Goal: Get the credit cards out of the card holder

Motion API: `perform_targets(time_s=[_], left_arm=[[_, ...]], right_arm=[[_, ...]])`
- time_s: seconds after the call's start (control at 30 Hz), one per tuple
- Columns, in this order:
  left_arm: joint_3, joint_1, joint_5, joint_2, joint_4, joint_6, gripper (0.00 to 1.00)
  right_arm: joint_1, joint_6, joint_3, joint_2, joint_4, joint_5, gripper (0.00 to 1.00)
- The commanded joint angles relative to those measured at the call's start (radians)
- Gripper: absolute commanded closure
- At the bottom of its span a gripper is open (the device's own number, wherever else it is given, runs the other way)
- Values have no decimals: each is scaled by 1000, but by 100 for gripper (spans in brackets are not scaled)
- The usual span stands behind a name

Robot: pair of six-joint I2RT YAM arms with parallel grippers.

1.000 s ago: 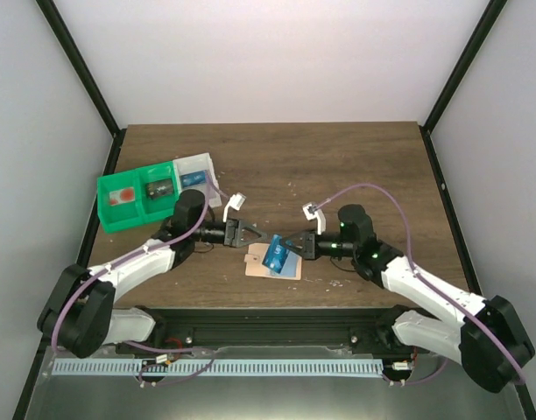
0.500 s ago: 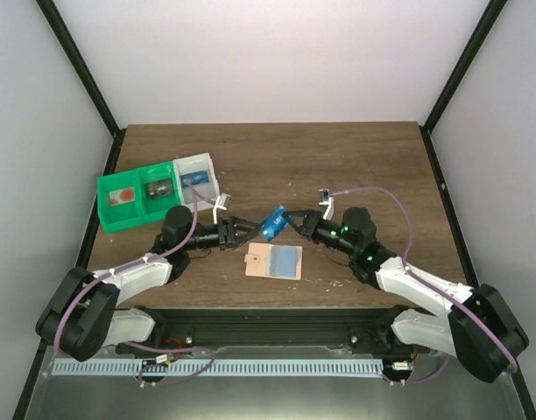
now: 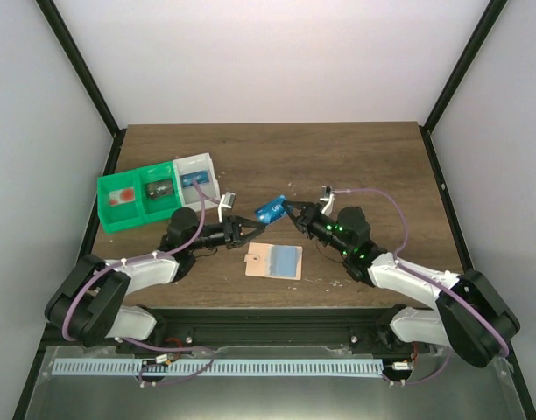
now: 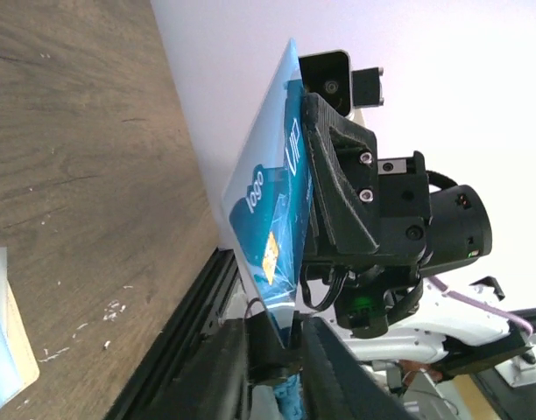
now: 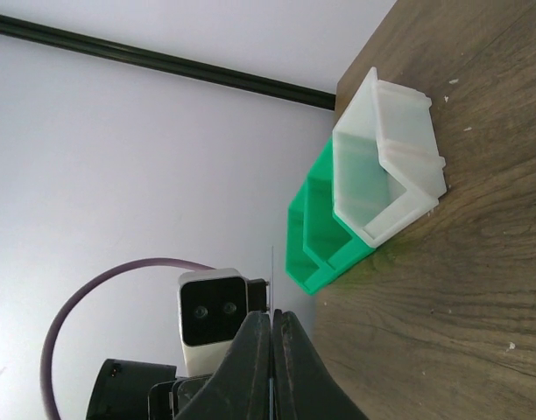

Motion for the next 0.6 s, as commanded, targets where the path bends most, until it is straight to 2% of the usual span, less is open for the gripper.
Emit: perform_targets(time_s=[0.0, 0.1, 0.23, 0.33, 0.4, 0.47, 0.57], left_arm=[[19, -4, -17, 13, 82, -9, 85], [19, -4, -12, 24, 104, -13, 100], [21, 0, -1, 39, 130, -21, 100], [18, 15, 10, 35, 128, -11, 100], [17, 31, 21, 25, 105, 5, 100], [16, 50, 31, 10, 60, 32, 100], [21, 76, 34, -16, -52, 81, 100]], right_arm=[[10, 16, 29, -9, 35, 43, 100], [11, 17, 21, -5, 39, 37, 99], [11, 12, 7, -7, 42, 23, 99], [11, 6, -16, -20, 35, 23, 93], [10, -8, -28, -36, 22, 27, 88], [11, -32, -35, -54, -10, 28, 75], [7, -103, -36, -94, -72, 26, 61]])
